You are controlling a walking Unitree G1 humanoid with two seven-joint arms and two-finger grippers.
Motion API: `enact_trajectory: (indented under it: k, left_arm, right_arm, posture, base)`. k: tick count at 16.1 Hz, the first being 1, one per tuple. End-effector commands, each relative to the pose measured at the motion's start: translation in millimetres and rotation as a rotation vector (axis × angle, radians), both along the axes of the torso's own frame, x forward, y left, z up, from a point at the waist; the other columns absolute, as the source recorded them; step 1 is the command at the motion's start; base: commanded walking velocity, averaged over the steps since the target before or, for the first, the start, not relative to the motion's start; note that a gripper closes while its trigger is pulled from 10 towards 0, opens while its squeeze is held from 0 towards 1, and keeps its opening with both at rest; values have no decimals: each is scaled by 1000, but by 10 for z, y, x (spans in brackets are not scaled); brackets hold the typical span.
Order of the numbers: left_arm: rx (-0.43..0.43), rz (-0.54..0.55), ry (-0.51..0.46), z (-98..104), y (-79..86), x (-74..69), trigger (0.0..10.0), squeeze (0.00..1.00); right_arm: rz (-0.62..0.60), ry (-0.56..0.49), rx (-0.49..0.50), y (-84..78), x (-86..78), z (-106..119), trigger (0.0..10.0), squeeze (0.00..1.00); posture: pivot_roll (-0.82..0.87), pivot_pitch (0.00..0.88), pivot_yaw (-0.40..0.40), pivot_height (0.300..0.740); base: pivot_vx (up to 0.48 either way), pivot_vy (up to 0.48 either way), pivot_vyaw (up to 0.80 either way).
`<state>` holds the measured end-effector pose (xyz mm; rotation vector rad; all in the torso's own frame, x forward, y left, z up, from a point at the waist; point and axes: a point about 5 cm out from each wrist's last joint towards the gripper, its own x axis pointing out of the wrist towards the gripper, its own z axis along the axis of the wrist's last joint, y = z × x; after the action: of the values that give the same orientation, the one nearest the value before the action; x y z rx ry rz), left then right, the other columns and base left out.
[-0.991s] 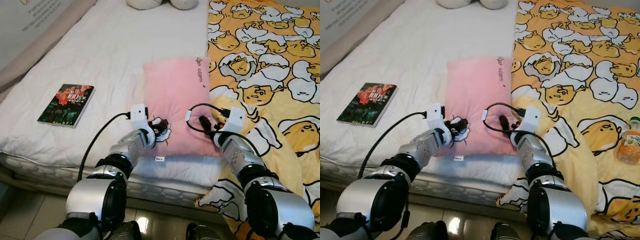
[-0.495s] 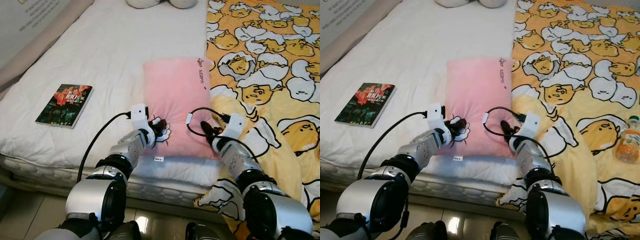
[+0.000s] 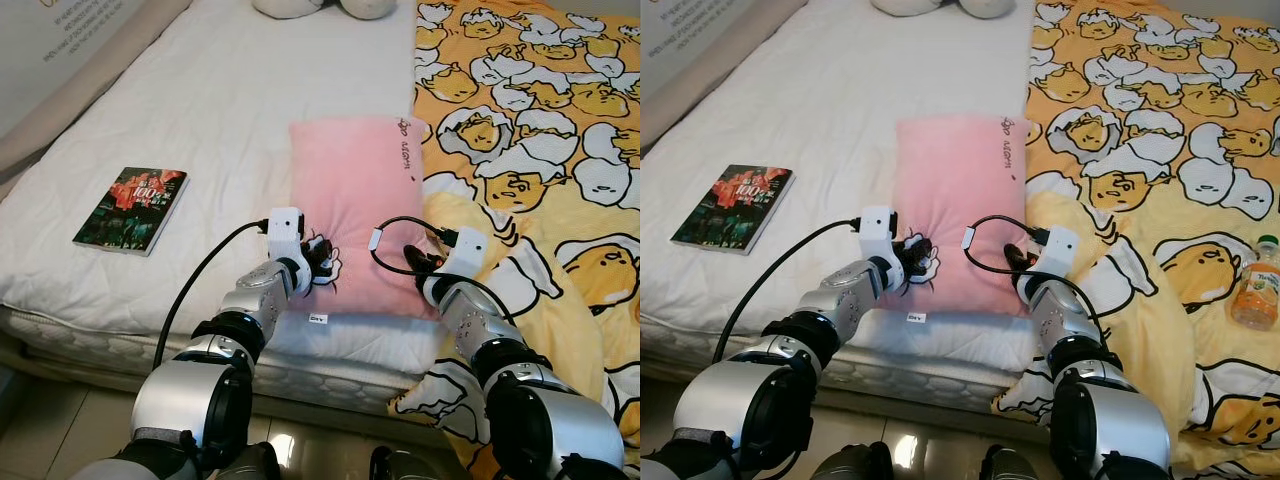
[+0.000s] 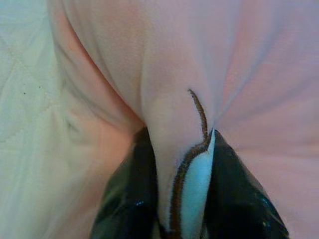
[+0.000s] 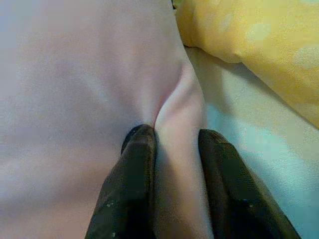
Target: Clean up the room
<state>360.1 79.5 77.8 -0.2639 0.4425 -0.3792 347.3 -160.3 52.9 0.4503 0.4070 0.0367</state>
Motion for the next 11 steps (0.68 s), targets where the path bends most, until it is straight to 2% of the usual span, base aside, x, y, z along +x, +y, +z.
enact_trajectory:
  k: [1, 5, 6, 7, 8, 11]
  left_arm:
    - [1, 14, 28, -49, 56, -18, 0, 0]
    - [44, 30, -33, 50, 182, 56, 0, 0]
    - [115, 35, -146, 197, 247, 133, 0, 0]
    - [122, 31, -244, 361, 266, 198, 0, 0]
    - [144, 34, -304, 470, 284, 239, 0, 0]
    - [134, 33, -447, 792, 317, 335, 0, 0]
  right_arm:
    - [-3, 23, 8, 39, -22, -43, 0, 0]
    - [-11, -7, 37, 106, 24, 20, 0, 0]
    - [-26, -23, 6, 90, 53, 63, 0, 0]
    - [-47, -52, -22, 54, 88, 122, 0, 0]
    - [-50, -87, -47, 40, 125, 190, 0, 0]
    - [-94, -233, -79, -6, 268, 504, 0, 0]
  posture:
    - [-27, 56, 5, 740]
    - [-3, 11, 7, 740]
    - [7, 0, 14, 740]
    - [9, 0, 21, 740]
    - [10, 0, 28, 740]
    - [4, 0, 30, 740]
  base:
    - [0, 0, 0]
    - [0, 0, 0]
    - [0, 0, 0]
    - [0, 0, 0]
    - [0, 0, 0]
    - [0, 0, 0]
